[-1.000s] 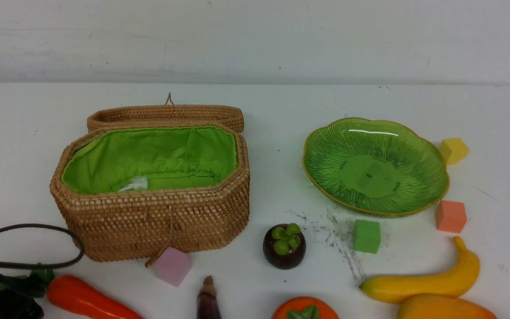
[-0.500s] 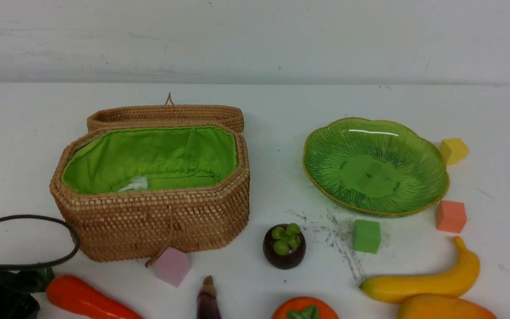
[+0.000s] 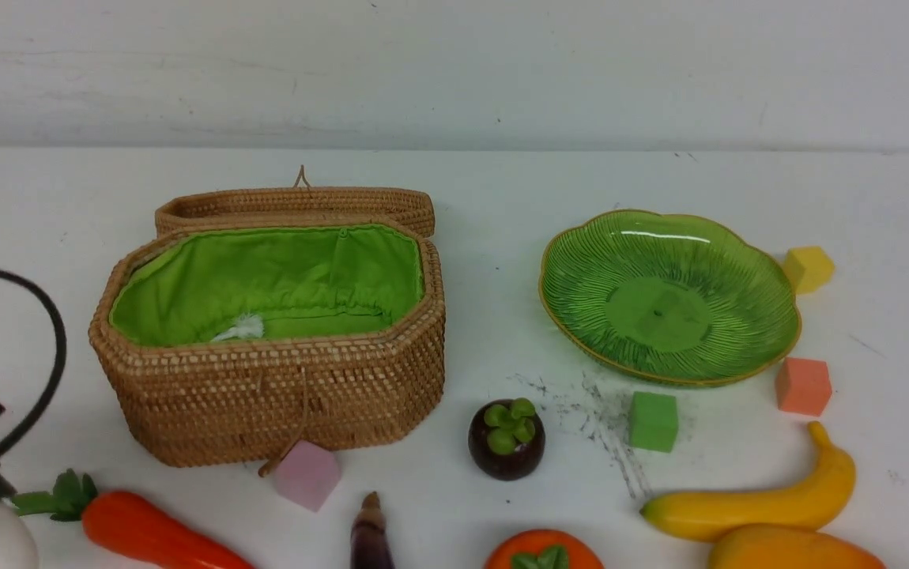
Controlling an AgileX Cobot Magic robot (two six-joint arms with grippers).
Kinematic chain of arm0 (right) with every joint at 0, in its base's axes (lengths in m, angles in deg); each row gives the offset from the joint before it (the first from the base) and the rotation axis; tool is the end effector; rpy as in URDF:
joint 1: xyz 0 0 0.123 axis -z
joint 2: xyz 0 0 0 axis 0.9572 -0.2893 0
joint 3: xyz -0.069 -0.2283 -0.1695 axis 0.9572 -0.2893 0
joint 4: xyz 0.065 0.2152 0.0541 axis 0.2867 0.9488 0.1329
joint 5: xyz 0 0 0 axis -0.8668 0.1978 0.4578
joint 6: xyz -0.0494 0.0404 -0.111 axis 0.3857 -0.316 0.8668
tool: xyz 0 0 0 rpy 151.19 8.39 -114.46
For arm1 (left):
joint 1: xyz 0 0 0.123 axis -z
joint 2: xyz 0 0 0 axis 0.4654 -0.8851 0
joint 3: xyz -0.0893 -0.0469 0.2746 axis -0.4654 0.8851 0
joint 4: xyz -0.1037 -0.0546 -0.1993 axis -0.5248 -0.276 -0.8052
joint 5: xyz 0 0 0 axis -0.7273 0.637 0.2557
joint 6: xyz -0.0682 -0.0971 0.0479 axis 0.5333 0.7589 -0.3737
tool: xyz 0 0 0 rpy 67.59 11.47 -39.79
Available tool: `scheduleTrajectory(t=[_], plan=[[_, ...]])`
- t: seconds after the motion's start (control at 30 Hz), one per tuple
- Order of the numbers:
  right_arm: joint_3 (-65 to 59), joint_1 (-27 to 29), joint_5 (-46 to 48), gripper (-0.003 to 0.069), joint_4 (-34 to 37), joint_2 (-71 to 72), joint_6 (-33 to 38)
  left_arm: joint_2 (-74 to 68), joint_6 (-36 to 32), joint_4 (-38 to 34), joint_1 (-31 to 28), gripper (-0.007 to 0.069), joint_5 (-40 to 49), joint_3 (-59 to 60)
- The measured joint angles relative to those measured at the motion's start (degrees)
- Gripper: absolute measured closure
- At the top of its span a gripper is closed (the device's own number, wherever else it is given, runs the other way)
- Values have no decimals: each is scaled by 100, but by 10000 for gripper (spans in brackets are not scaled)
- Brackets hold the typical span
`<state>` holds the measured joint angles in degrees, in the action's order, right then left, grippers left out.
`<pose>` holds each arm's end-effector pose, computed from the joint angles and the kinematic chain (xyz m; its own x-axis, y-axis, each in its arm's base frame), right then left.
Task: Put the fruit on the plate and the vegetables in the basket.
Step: Take a daikon with your left arm and place it on the basket on the left.
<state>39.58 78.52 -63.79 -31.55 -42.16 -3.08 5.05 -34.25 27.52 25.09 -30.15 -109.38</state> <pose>0.0584 -0.0088 0.1642 -0.2758 0.1247 -0.9531 0.1459 0.9855 0.0867 0.1671 0.0110 0.2516 -0.5057 -0.7992 -0.3247 -0.7138 0.5991 -0.3627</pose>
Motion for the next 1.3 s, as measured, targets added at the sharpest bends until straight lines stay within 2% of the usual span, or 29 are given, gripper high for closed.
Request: scheduleTrajectory(t=[0.17, 0.33, 0.5, 0.73, 0.97, 1.3], plan=[[0, 0, 0, 416, 0, 0, 0, 404, -658, -396, 0, 92, 82, -663], [0, 0, 0, 416, 0, 0, 0, 316, -1447, -1143, 0, 92, 93, -1404], [0, 0, 0, 416, 0, 0, 0, -369, -2637, -2340, 0, 92, 152, -2182], [0, 0, 0, 416, 0, 0, 0, -1593, -3670, -3486, 0, 92, 411, -3046], [0, 0, 0, 416, 0, 0, 0, -2836, -3774, -3765, 0, 92, 201, -3703], [0, 0, 0, 416, 0, 0, 0, -4262, -3711, -4661, 0, 92, -324, -3758]])
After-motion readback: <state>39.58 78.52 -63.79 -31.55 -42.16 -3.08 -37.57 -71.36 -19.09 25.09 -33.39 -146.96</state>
